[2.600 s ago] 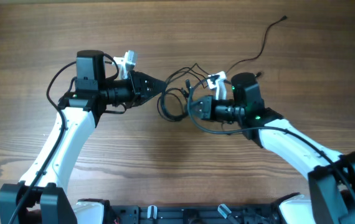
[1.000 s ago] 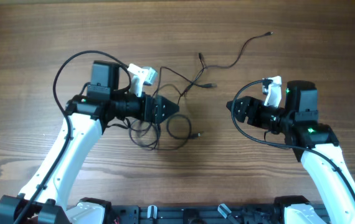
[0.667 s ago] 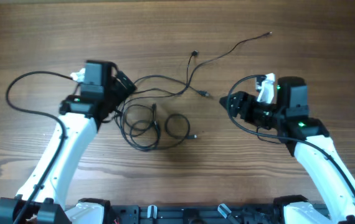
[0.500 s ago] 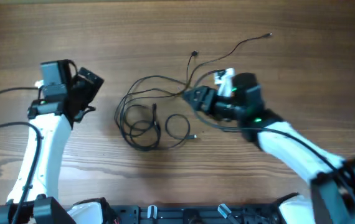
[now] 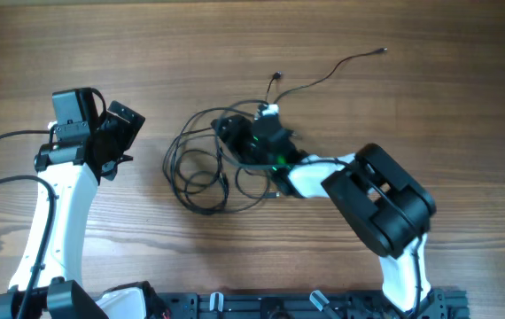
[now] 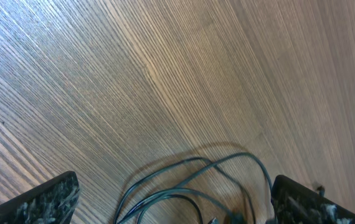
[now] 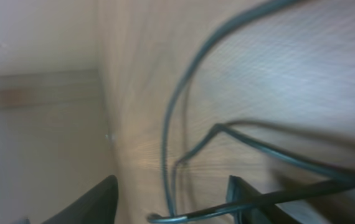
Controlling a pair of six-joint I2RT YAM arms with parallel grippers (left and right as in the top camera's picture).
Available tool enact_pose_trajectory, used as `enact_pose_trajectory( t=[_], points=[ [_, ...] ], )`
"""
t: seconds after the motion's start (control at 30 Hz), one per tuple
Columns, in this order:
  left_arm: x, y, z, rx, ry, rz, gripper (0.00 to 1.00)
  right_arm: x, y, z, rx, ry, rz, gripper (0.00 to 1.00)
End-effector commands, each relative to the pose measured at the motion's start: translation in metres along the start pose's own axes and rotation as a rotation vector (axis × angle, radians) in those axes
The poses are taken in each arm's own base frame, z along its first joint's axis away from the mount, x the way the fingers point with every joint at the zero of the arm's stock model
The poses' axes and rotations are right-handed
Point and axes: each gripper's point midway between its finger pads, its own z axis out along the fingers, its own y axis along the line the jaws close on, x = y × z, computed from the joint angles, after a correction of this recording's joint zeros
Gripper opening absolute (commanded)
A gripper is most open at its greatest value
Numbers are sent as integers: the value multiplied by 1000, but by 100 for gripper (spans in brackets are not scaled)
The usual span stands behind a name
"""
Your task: Untangle cables
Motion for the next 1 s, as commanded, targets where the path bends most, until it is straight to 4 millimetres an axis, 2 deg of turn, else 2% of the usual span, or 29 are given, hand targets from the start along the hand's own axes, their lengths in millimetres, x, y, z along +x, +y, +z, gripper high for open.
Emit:
enact_pose_trajectory(
  t=[0.0,0.03,0.07,0.13,0.17,0.23,0.3,0.33,0.43,0.5,0.57,0.6,0.67,0.7,0.77,0.87,0.97],
  points=[
    [-3,-3,-4,17,-8,-14,100,-2,-2,16,85,-17,-3,16],
    [-3,-3,-4,17,-8,-14,100,3,4,16,61,29,-42,5],
    [-3,-3,-4,17,-8,-14,100,11,20,12,2,106,-119,5],
    [-3,-3,-4,17,-8,-14,100,11,45,-1,-51,149,-214,5],
    [-3,-3,-4,17,-8,-14,100,8,64,-19,-68,170,-301,5],
    [-3,-3,-4,17,-8,-14,100,-3,89,-64,-28,158,-451,5],
    [-3,-3,-4,17,-8,-14,100,-9,105,-98,-11,148,-593,5],
    [-3,-3,-4,17,-8,-14,100,-10,115,-123,-3,144,-728,5],
    [-3,-3,-4,17,-8,-14,100,-7,118,-179,47,165,-962,4],
    [-3,-3,-4,18,-8,-14,100,1,113,-197,70,204,-1076,4],
    [2,-9,-4,51,26,-51,100,4,106,-202,89,230,-1113,4],
    [14,-18,-5,102,93,-37,100,4,104,-202,95,235,-1109,4],
    [48,-62,-20,366,248,251,100,5,103,-202,98,238,-1106,4],
    [77,-87,-39,569,332,484,100,5,103,-202,98,239,-1104,4],
    [120,-110,-65,798,417,736,100,6,101,-203,104,246,-1098,4],
    [145,-129,-67,860,387,889,95,9,96,-204,120,267,-1057,4],
    [161,-142,-46,848,369,951,93,11,90,-206,136,289,-1042,4]
  ],
)
